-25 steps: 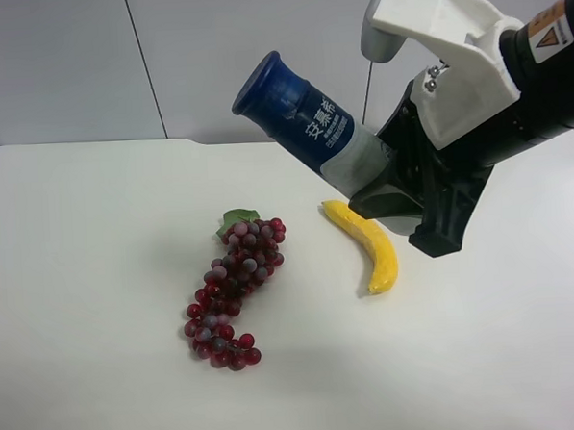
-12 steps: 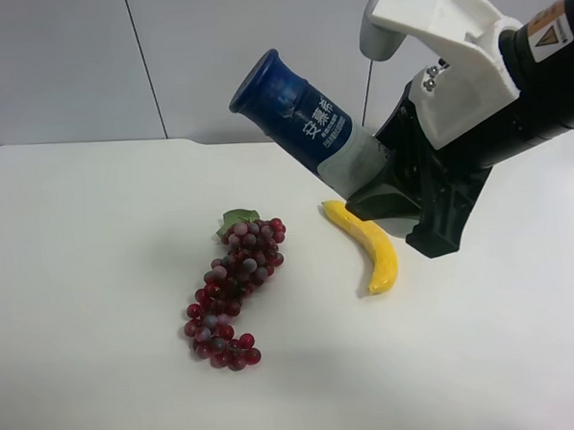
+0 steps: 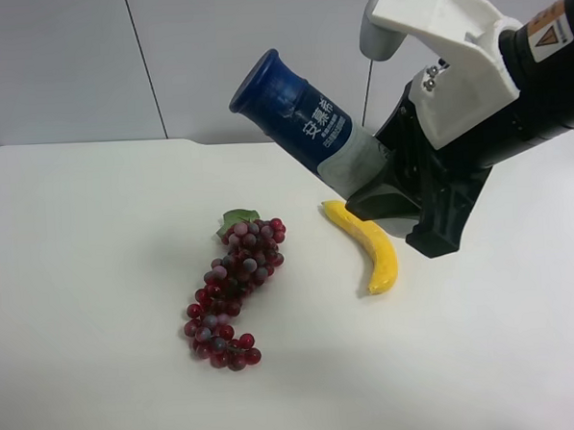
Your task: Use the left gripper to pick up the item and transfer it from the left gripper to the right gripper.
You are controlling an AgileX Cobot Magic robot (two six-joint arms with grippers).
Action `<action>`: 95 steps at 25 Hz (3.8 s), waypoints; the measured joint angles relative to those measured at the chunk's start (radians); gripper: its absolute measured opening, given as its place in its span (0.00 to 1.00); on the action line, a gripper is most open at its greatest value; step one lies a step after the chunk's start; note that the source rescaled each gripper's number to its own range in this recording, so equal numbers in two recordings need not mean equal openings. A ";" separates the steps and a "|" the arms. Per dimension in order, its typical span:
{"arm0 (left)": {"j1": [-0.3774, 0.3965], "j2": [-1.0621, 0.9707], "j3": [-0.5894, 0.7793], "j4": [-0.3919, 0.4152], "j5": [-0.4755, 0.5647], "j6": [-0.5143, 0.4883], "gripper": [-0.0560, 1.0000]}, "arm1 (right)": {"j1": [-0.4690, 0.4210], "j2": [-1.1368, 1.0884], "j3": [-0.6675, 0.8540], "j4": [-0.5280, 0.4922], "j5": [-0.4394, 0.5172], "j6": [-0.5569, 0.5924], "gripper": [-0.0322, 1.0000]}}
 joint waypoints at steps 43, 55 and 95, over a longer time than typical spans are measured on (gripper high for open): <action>-0.114 -0.003 0.104 0.146 -0.084 -0.151 1.00 | -0.040 0.000 0.000 -0.371 0.153 0.557 0.03; -0.114 -0.003 0.104 0.146 -0.084 -0.151 1.00 | -0.391 0.011 0.000 -0.187 0.123 0.415 0.03; -0.114 -0.003 0.104 0.146 -0.084 -0.151 1.00 | -0.496 0.835 -0.518 -0.166 0.069 0.361 0.03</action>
